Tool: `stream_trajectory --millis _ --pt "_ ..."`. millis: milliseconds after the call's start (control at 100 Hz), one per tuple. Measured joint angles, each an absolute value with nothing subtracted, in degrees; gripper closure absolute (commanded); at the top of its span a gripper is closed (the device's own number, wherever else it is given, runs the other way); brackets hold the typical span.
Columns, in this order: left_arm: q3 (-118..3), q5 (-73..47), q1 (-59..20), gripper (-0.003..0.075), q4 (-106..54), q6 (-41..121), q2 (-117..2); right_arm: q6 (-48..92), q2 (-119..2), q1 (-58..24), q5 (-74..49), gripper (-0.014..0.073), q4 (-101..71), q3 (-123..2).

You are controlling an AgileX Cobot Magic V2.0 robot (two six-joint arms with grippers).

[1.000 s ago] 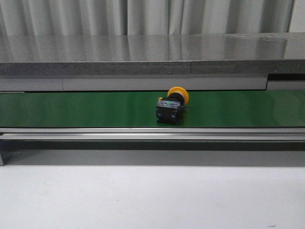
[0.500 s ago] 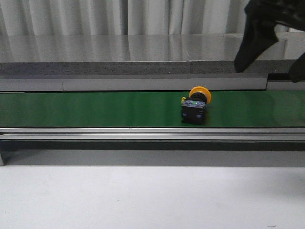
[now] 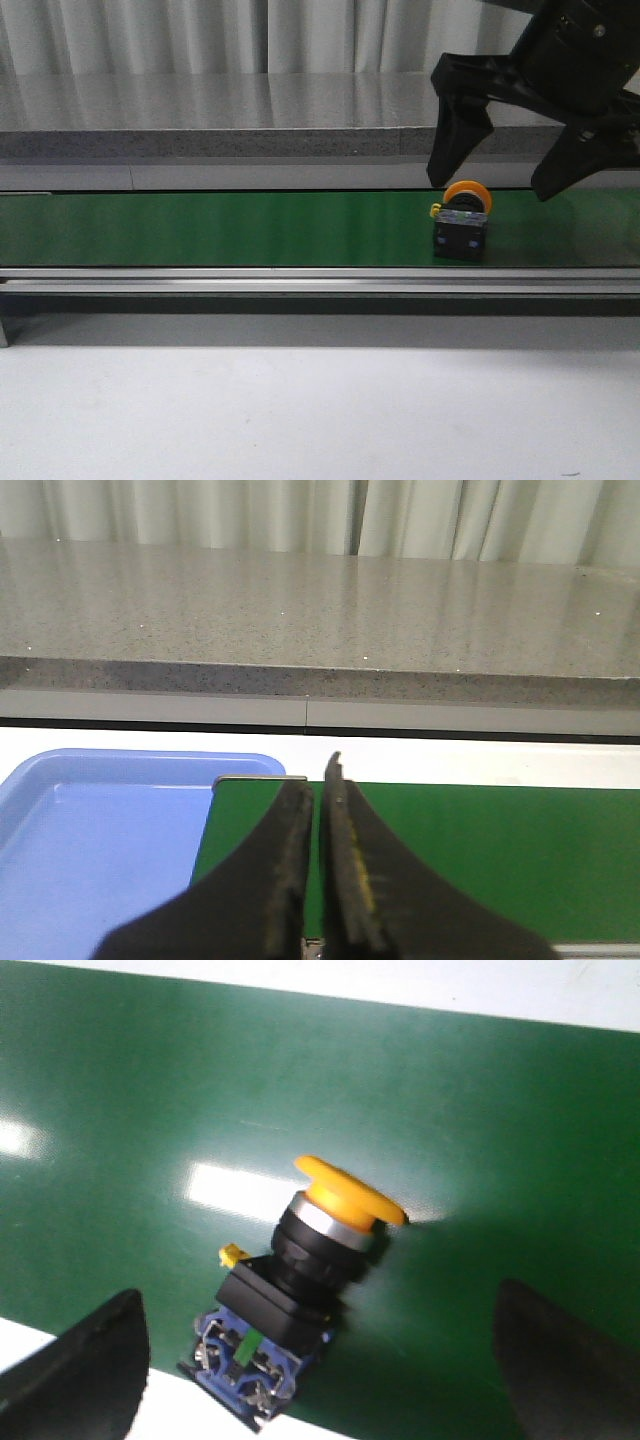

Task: Move button from left to right
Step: 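Lower the right gripper over the button and close on it, then lift the button with the right gripper toward the green tray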

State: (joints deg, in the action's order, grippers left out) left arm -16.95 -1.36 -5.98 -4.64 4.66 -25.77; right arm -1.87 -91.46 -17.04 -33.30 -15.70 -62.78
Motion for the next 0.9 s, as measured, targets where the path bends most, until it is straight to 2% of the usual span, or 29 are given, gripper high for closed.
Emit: stream_trajectory --millis 240,340,440,670,740,900 --pt "-16.95 -1.36 -5.98 0.0715 -4.64 4.66 -25.77 -1.87 -93.54 -17.04 -34.32 -0.0058 -13.41 -62.83" --pt "-16.87 -1.36 -5.98 0.0715 -4.64 4.66 -25.77 -1.87 -94.4 -17.04 -35.24 -0.0029 -12.47 -62.83" --pt "-16.87 -1.36 -5.98 0.0715 -4.64 4.66 -25.77 -1.87 -95.48 -17.04 -35.69 0.0055 -11.79 -62.83" --pt "-16.87 -1.36 -5.98 0.0715 -4.64 4.66 -25.77 -1.87 -96.33 -17.04 -37.45 0.0379 -10.85 -63.36" --pt "-16.87 -1.36 -5.98 0.0715 -4.64 4.66 -25.77 -1.87 -96.33 -17.04 -39.17 0.0422 -10.59 -64.2" --pt "-16.87 -1.36 -5.98 0.0715 -4.64 4.66 -25.77 -1.87 -96.09 -17.04 -44.09 0.0425 -7.67 -68.37"
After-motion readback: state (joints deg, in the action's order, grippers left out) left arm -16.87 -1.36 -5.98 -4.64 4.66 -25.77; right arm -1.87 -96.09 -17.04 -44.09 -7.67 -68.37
